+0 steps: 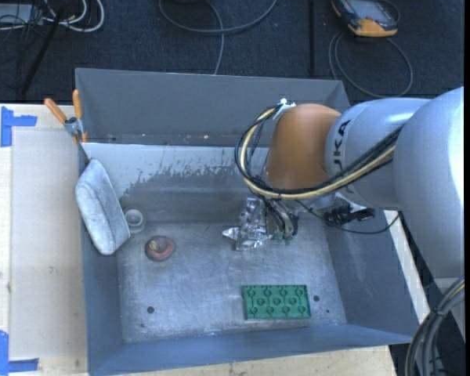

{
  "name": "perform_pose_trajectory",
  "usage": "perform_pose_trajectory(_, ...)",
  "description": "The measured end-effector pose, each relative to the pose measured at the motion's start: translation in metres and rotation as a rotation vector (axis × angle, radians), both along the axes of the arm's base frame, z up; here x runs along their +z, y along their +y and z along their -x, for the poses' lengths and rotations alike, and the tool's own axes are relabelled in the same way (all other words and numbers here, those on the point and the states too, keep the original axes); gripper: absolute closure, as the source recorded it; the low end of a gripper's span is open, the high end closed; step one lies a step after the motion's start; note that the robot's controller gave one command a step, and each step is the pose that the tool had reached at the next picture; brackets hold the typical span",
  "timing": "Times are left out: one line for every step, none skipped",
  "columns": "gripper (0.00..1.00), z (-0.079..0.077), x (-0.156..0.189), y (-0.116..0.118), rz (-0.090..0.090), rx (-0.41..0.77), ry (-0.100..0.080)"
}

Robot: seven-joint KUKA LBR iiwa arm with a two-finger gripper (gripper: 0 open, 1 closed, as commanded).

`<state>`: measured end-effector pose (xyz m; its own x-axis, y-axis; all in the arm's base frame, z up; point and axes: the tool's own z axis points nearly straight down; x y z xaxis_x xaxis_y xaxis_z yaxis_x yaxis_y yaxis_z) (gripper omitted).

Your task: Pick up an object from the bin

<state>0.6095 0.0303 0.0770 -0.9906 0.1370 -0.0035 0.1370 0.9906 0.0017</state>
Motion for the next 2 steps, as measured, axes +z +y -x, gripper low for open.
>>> perform_pose_trajectory(1.0,0.01,0.116,-0.006,0.001,0.028,-0.005)
perform_pose_trajectory(1.0,0.004,0.193,-0.009,0.003,0.315,-0.004)
